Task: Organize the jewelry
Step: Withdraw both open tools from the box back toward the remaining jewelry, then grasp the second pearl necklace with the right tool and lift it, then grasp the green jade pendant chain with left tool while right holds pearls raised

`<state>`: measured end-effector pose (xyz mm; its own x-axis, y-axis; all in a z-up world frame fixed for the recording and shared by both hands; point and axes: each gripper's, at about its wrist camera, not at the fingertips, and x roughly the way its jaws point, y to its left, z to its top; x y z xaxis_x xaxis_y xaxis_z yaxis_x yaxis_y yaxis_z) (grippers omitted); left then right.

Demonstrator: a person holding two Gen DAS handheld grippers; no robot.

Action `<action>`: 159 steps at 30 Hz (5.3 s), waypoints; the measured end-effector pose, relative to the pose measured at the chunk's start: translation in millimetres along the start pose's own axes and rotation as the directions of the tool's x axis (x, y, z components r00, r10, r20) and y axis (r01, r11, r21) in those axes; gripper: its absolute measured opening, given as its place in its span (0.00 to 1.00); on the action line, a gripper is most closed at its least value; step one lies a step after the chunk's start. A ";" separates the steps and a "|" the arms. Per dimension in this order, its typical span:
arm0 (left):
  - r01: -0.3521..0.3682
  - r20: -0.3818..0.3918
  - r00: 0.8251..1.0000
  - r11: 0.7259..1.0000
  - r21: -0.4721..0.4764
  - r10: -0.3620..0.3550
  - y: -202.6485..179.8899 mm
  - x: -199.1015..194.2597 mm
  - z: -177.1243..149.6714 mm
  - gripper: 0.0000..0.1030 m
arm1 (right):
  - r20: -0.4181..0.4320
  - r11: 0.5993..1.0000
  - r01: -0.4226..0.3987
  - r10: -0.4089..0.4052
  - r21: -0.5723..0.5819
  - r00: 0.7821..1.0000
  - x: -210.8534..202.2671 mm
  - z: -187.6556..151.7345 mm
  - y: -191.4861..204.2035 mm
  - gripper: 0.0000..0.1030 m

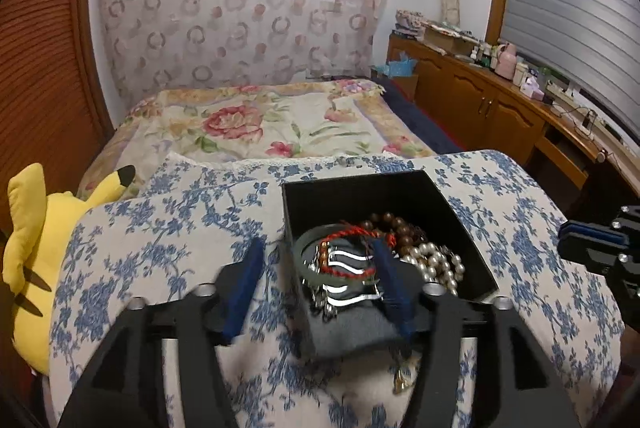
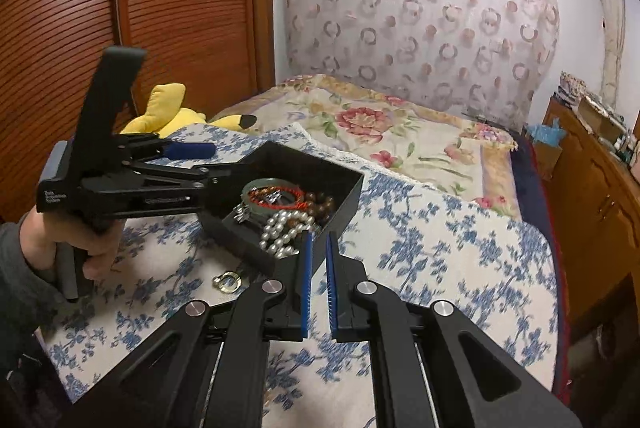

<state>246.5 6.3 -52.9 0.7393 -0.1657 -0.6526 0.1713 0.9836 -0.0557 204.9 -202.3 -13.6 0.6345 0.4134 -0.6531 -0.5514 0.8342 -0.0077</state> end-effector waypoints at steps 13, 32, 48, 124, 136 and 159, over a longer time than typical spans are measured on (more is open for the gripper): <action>0.009 0.060 0.998 1.000 0.015 -0.010 9.1 -50.9 -41.1 0.93 | -0.039 0.997 -0.067 0.068 0.024 0.997 -5.0 -51.4 17.3 0.25; 0.073 -0.007 0.997 0.997 0.039 -0.073 -4.4 -83.6 -108.6 0.93 | -0.199 0.996 -0.085 0.088 0.025 0.976 13.8 -100.8 13.5 0.24; 0.083 -0.028 0.996 0.996 0.036 -0.082 -8.9 -81.1 -115.2 0.93 | -0.232 0.995 -0.097 0.090 -0.022 0.969 22.2 -95.3 25.2 0.18; 0.176 -0.180 0.970 0.982 0.068 -0.162 -43.3 -38.7 -114.6 0.24 | 0.004 0.997 0.052 -0.052 -0.049 0.999 -47.6 -56.7 5.6 0.05; 0.190 -0.117 0.976 0.979 0.072 -0.181 -36.1 -57.1 -99.5 0.00 | 0.090 0.997 0.055 -0.049 -0.062 0.995 -77.5 -36.4 14.1 0.05; 0.186 -0.191 0.968 0.978 0.093 -0.165 -48.3 -40.1 -109.9 0.21 | 0.171 0.992 0.085 -0.068 -0.091 0.983 -111.3 -6.5 16.7 0.05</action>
<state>137.1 -26.7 -107.1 0.5630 -0.3095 -0.7663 0.3656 0.9248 -0.1049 121.5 -236.7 54.0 0.7541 0.4119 -0.5115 -0.5427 0.8294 -0.1321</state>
